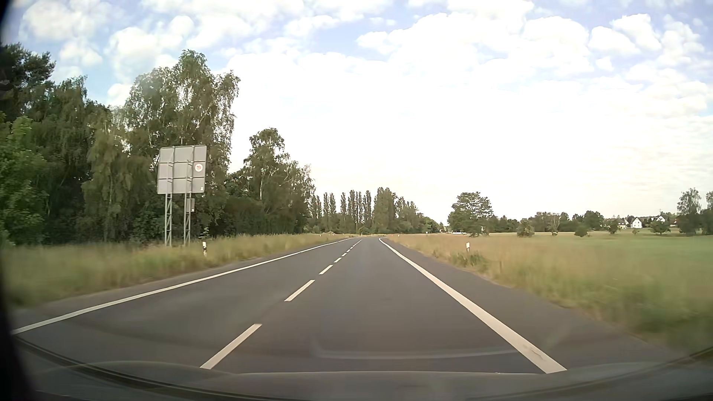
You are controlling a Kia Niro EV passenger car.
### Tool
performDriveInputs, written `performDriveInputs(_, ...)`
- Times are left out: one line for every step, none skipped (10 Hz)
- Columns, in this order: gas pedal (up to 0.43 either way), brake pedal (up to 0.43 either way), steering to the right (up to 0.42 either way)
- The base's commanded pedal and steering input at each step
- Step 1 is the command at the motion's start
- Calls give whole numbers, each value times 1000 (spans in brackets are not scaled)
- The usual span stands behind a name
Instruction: Follow the waypoints while adhering to traffic rules and regulations
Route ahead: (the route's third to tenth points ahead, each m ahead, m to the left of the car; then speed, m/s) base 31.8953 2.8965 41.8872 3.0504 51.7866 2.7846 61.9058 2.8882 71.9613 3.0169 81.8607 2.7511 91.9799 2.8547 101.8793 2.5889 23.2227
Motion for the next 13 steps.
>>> performDriveInputs(260,30,-3)
performDriveInputs(260,30,-3)
performDriveInputs(260,30,-3)
performDriveInputs(260,30,-3)
performDriveInputs(260,30,-3)
performDriveInputs(260,30,-3)
performDriveInputs(260,30,-3)
performDriveInputs(260,30,-3)
performDriveInputs(260,30,-4)
performDriveInputs(260,30,-3)
performDriveInputs(260,30,-4)
performDriveInputs(260,30,-3)
performDriveInputs(260,30,-3)
